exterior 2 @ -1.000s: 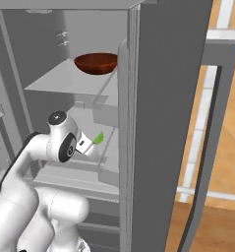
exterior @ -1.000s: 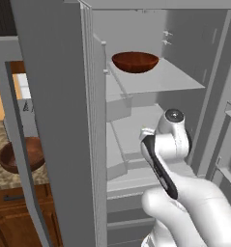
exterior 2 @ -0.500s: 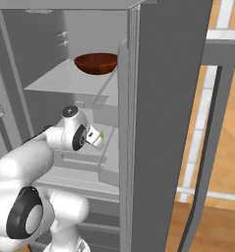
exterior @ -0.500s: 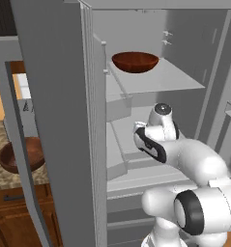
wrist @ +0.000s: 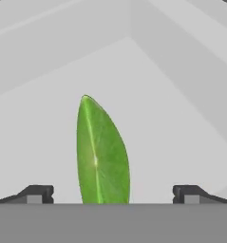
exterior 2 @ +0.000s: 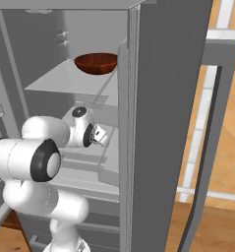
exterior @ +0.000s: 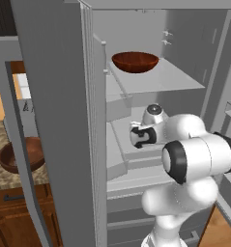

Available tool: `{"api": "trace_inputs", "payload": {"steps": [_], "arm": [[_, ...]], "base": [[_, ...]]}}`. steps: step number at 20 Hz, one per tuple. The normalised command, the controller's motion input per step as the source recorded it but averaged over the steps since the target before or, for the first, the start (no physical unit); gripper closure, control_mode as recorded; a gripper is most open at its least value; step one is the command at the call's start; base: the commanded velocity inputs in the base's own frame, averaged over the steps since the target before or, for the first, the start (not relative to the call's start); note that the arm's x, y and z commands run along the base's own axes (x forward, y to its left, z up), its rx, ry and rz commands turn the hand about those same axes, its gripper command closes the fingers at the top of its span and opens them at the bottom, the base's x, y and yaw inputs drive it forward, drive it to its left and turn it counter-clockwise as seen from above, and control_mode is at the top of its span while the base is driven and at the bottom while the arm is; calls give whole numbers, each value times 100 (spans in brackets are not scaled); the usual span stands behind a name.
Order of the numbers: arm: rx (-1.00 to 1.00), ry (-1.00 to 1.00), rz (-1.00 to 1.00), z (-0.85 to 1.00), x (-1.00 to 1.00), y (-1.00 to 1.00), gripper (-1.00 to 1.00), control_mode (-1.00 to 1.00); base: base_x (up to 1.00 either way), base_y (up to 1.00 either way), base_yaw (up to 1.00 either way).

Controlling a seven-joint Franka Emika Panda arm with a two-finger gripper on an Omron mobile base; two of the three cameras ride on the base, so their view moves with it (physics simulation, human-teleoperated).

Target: Grab a lemon wedge from the fridge and one ice cube from the ice bowl, and put them in the glass of lemonade.

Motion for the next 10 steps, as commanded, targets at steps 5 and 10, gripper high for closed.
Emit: {"api": "trace_inputs", "payload": {"steps": [5, 10], "arm": [[0, 1, 0, -32, 53, -6, -100, -100], [-3, 8, 0, -47, 20, -1, 100, -100]], "base": [[0, 0, 0], [0, 0, 0]]}}
